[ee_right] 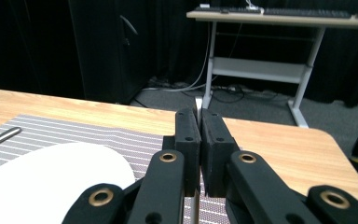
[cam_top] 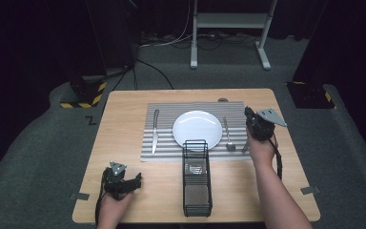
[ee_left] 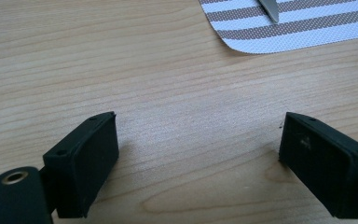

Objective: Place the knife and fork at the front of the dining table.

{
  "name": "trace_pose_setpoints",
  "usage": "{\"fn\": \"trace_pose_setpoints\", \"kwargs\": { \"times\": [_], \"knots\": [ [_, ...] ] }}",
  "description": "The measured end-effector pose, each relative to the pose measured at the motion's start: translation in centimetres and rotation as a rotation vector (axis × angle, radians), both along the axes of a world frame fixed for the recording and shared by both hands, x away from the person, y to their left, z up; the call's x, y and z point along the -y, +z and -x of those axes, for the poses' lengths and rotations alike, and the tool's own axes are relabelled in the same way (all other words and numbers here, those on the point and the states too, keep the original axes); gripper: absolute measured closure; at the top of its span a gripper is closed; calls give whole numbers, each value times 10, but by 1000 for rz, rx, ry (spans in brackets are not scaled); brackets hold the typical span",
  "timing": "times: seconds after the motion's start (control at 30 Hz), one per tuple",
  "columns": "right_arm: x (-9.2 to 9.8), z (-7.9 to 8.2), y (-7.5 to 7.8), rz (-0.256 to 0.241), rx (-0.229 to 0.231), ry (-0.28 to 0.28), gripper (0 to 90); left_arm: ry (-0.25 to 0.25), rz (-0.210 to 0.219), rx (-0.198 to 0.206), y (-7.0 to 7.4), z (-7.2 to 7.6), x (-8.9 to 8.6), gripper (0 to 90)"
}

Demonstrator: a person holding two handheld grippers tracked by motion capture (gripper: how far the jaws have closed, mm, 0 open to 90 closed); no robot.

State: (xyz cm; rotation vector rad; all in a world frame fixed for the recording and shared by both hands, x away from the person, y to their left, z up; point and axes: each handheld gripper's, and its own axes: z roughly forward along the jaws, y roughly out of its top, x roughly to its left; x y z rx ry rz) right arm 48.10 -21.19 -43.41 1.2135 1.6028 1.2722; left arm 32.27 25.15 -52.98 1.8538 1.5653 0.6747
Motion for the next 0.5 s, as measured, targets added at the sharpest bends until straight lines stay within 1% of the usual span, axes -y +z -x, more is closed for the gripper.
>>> {"fn": "trace_pose_setpoints", "kwargs": {
  "times": [0.03, 0.07, 0.1, 0.13, 0.17, 0.2, 0.23, 0.3, 0.33, 0.37, 0.5],
  "knots": [
    [0, -7, -1, -5, -19, -4, 868, 0, -2, 1, 0, 0, 0, 118],
    [0, -10, -2, -10, -25, -6, 868, 1, -3, 1, 0, 0, 0, 119],
    [0, -10, -2, -10, -25, -6, 868, 1, -3, 1, 0, 0, 0, 119],
    [0, -17, -4, -16, -41, -13, 869, 2, -3, 1, 0, 0, 0, 119],
    [0, -17, -4, -16, -41, -13, 869, 2, -3, 1, 0, 0, 0, 119],
    [0, -21, -5, -19, -51, -15, 868, 2, -4, 1, 0, 0, 0, 119],
    [-1, -28, -8, -25, -68, -20, 868, 2, -4, 1, 0, 0, 0, 120],
    [-1, -33, -10, -27, -79, -22, 868, 3, -3, 1, 0, 0, 0, 120],
    [-1, -33, -10, -27, -79, -22, 868, 3, -3, 1, 0, 0, 0, 120],
    [-2, -39, -13, -24, -88, -22, 868, 3, -3, 1, 0, 0, 0, 119],
    [-5, -48, -18, -12, -108, -27, 866, 2, -2, 1, 0, 0, 0, 119]
  ]
}}
